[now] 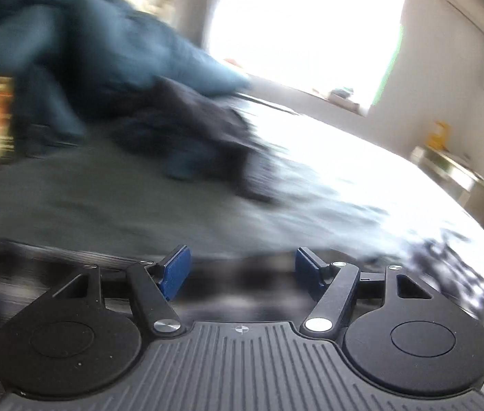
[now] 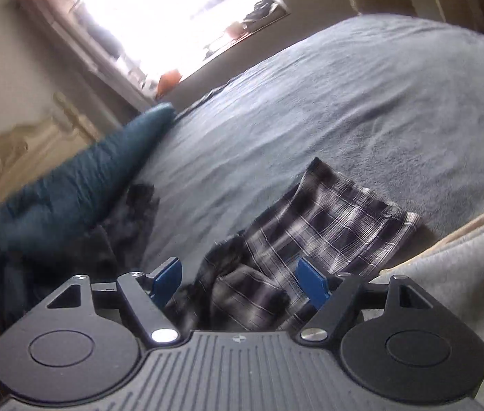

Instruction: Fold clothes

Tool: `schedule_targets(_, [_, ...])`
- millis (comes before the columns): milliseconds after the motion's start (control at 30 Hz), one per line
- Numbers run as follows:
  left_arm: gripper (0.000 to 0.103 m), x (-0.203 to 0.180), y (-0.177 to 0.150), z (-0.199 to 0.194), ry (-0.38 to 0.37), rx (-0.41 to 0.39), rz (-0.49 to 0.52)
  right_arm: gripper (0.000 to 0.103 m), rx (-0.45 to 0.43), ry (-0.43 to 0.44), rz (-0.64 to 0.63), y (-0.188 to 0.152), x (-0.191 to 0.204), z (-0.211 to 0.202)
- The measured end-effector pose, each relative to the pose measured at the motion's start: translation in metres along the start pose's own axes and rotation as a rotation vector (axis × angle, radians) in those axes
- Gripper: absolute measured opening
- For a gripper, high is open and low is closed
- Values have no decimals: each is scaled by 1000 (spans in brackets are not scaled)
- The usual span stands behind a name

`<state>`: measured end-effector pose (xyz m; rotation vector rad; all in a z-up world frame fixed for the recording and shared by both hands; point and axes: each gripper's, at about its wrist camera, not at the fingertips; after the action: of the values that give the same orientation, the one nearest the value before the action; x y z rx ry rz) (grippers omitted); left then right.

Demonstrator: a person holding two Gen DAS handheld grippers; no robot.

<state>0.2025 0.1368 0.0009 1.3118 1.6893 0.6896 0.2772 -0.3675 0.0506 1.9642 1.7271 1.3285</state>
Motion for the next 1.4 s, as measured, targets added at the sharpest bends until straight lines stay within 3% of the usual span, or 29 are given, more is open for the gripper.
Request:
schedule_targets(133, [68, -47, -15, 41, -36, 26, 85, 66, 70, -58, -201, -17, 25, 20])
schedule_targets(300, [68, -54, -33, 73, -15, 56, 136, 62, 160, -94, -403, -47, 54, 57])
schedule_targets(533, [68, -31, -36, 84, -94, 114, 7, 62, 199, -82, -871, -111, 118, 96])
schedule_targets(633, [68, -26, -40, 85, -113, 117, -13, 56, 234, -193, -1007, -128, 123, 123])
schedule_targets(700, [68, -26, -41, 84, -117, 117, -12, 40, 249, -236, -914, -113, 108, 129])
schedule_targets(733, [68, -26, -41, 84, -117, 118, -11, 20, 245, -241, -833, -100, 99, 127])
schedule_targets(767, [68, -26, -42, 84, -117, 120, -10, 15, 241, -247, -751, -87, 90, 125])
schedule_targets(900, [68, -28, -42, 84, -111, 122, -1, 11, 166, -239, -378, -28, 34, 103])
schedule_targets(1033, [68, -29, -43, 84, -105, 125, 13, 10, 119, -273, -92, 11, -26, 86])
schedule_targets(1300, [68, -30, -43, 85, -102, 128, 17, 10, 132, -428, 136, 39, -107, 93])
schedule_targets(1400, [68, -30, -42, 86, -100, 128, 20, 20, 141, -488, 205, 41, -124, 98])
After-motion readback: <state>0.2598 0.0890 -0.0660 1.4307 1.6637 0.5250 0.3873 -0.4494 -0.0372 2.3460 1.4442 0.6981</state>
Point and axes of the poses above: each gripper's, at about its wrist camera, not at the fingertips, and z roughly the way its jaws point, x to its left, y to its top, and after that the axes turned 2 degrees about -z, right-handed
